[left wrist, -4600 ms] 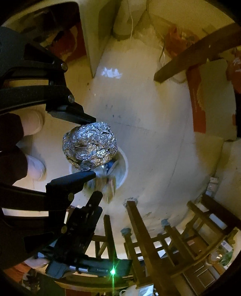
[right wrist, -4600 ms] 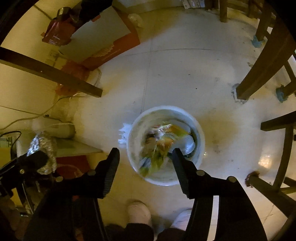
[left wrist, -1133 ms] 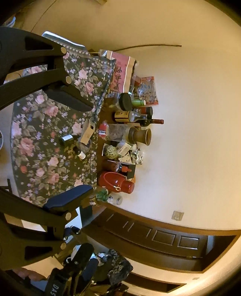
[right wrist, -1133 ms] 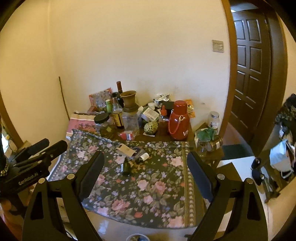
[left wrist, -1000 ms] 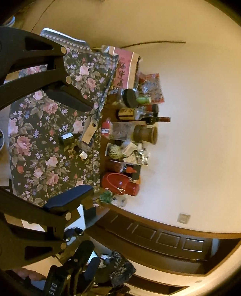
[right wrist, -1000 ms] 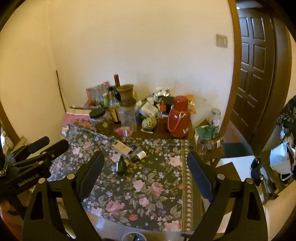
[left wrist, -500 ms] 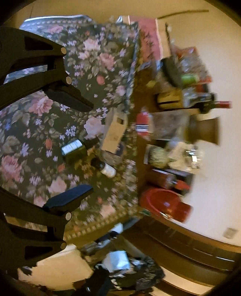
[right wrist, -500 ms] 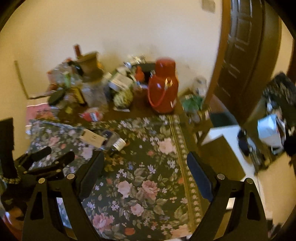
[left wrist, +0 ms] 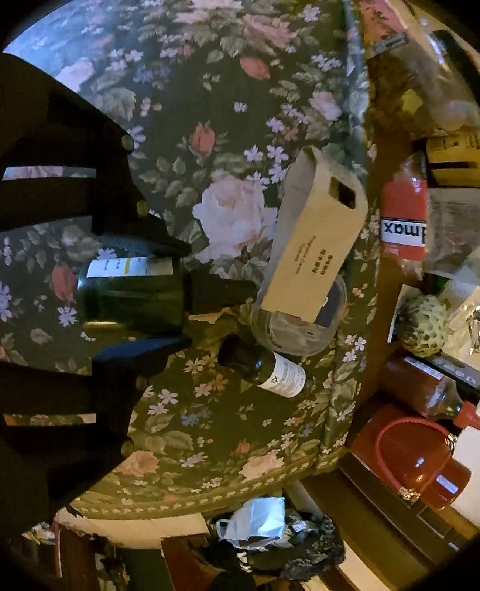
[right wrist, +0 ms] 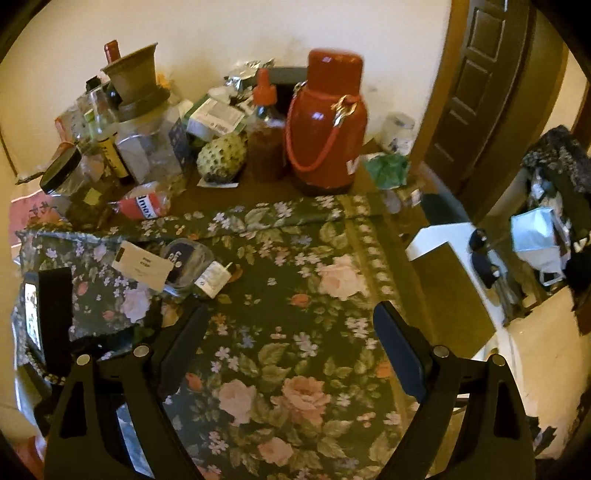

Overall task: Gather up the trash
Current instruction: 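Grasp the green spray bottle with the left tool while the right tool grasps the small dark bottle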

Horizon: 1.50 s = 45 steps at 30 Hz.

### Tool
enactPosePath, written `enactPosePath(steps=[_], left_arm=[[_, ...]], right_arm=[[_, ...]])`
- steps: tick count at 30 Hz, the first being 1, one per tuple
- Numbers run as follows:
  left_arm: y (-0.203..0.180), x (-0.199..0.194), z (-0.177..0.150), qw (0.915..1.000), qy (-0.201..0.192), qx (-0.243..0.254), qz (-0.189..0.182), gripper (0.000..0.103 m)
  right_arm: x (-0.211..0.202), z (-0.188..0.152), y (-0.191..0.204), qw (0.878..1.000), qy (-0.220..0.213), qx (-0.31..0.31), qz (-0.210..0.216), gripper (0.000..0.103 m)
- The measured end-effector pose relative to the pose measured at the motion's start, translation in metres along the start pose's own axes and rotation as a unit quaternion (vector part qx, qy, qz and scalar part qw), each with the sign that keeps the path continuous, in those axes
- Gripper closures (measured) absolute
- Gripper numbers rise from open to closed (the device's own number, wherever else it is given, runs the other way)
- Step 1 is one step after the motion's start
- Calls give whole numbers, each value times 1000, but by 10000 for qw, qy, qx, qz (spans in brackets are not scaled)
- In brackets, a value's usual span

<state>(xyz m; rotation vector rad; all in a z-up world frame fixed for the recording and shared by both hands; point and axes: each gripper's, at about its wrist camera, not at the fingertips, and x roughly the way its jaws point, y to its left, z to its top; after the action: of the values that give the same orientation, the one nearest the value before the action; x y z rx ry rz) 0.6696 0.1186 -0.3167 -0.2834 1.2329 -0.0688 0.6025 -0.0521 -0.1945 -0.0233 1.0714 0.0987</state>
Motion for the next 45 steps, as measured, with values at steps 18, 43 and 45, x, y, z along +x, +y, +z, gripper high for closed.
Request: enactPosePath(steps=[18,43,45], left_arm=[[34,-16,-5,9989,-289,313,185,62],[29,-120,13,9875,-1524,165,371,62],[17,-130,12,9862,-1627,154,282,62]], right_arm=[[130,17,42,9864,1262,666,813,45],[81,-2,54,9942,831,-102,676,78],[60,-2,44,9943,689,-108,806,78]])
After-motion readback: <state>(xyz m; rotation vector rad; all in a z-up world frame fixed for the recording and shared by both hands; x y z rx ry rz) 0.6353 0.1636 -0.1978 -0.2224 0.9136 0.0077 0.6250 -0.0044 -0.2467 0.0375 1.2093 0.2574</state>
